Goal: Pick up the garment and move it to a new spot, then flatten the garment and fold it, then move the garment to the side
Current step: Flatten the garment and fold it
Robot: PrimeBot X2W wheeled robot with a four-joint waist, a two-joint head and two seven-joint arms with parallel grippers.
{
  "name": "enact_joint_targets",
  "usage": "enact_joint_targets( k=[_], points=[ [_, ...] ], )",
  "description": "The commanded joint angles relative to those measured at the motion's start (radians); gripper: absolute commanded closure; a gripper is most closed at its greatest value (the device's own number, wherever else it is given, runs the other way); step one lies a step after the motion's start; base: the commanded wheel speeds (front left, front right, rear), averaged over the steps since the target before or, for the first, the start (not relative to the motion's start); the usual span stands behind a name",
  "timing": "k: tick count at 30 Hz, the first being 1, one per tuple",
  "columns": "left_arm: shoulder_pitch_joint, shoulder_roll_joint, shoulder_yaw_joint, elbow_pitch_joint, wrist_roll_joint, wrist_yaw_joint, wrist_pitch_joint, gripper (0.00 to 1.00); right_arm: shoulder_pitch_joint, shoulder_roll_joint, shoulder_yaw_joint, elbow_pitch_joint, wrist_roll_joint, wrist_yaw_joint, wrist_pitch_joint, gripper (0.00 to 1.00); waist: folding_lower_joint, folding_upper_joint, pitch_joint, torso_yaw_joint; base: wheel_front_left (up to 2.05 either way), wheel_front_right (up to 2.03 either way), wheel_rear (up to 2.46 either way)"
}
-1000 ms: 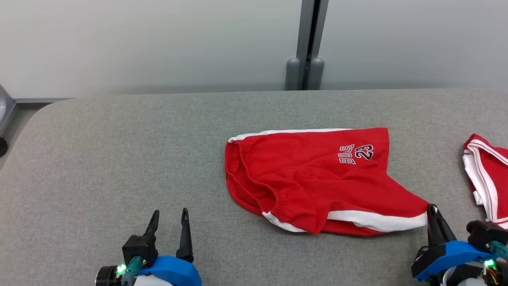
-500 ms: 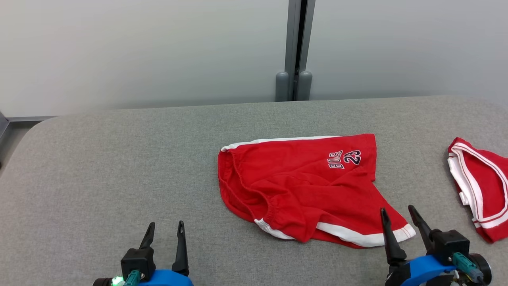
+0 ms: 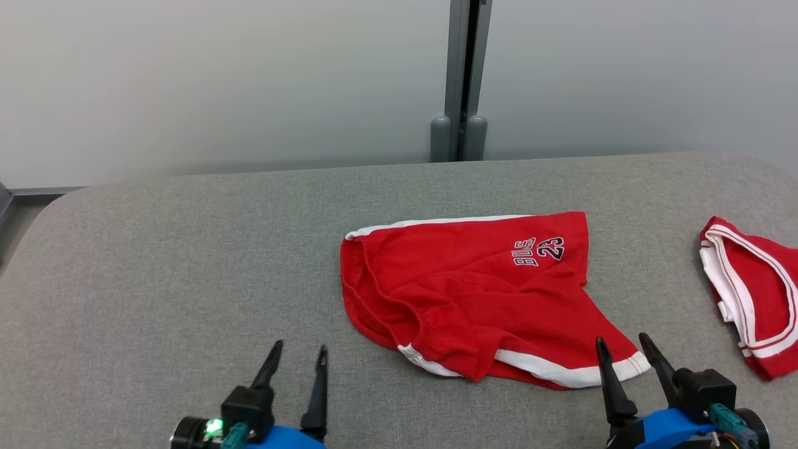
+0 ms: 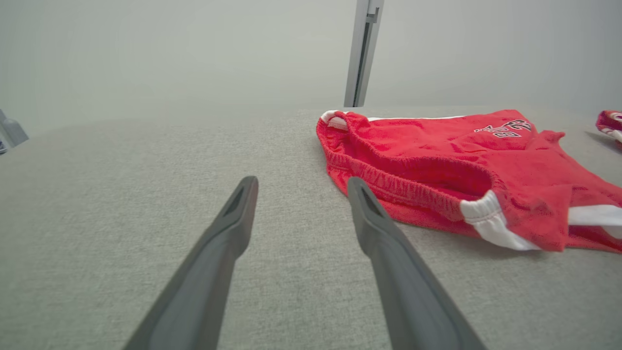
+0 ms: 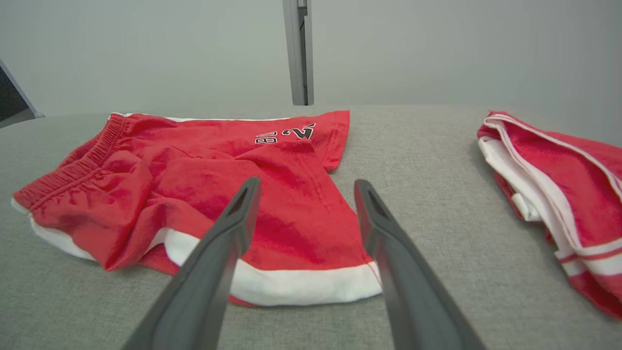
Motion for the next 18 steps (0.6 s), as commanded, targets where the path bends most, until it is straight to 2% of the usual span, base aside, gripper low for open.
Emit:
enact_joint_targets(
  k=[1, 4, 5, 6, 11, 12, 16, 18],
  points=[
    [-0.024, -0.002, -0.019, -0.006, 0.012, -0.018, -0.004, 0.00, 0.000, 0.001, -0.002, 0.004, 0.008, 0.000, 0.000, 0.00, 0.0000, 0.0000, 0.004, 0.001, 0.00, 0.00, 0.00],
    [-0.073, -0.001, -0.130, 0.024, 0.044, -0.087, -0.004, 0.00, -0.001, 0.001, 0.002, 0.018, 0.007, 0.000, 0.000, 0.00, 0.0000, 0.0000, 0.015, -0.002, 0.00, 0.00, 0.00],
    [-0.091, -0.001, -0.159, 0.037, 0.044, -0.097, -0.004, 0.00, -0.004, 0.001, 0.005, 0.021, 0.007, 0.000, 0.000, 0.00, 0.0000, 0.0000, 0.019, -0.005, 0.00, 0.00, 0.00],
    [-0.091, -0.001, -0.159, 0.037, 0.044, -0.097, -0.004, 0.00, -0.004, 0.001, 0.005, 0.021, 0.007, 0.000, 0.000, 0.00, 0.0000, 0.0000, 0.019, -0.005, 0.00, 0.00, 0.00],
    [-0.197, 0.040, -0.372, 0.108, 0.009, -0.106, -0.004, 0.00, -0.028, 0.001, 0.013, 0.037, 0.007, 0.000, 0.000, 0.00, 0.0000, 0.0000, 0.047, -0.028, 0.00, 0.00, 0.00],
    [-0.197, 0.040, -0.372, 0.108, 0.009, -0.106, -0.004, 0.00, -0.028, 0.001, 0.013, 0.037, 0.007, 0.000, 0.000, 0.00, 0.0000, 0.0000, 0.047, -0.028, 0.00, 0.00, 0.00],
    [-0.276, 0.085, -0.495, 0.148, -0.039, -0.106, -0.004, 0.00, -0.041, 0.000, 0.015, 0.041, 0.008, 0.000, 0.000, 0.00, 0.0000, 0.0000, 0.066, -0.043, 0.00, 0.00, 0.00],
    [-0.314, 0.100, -0.519, 0.168, -0.055, -0.107, -0.004, 0.00, -0.050, 0.000, 0.018, 0.040, 0.011, 0.000, 0.000, 0.00, 0.0000, 0.0000, 0.077, -0.050, 0.00, 0.00, 0.00]
  ],
)
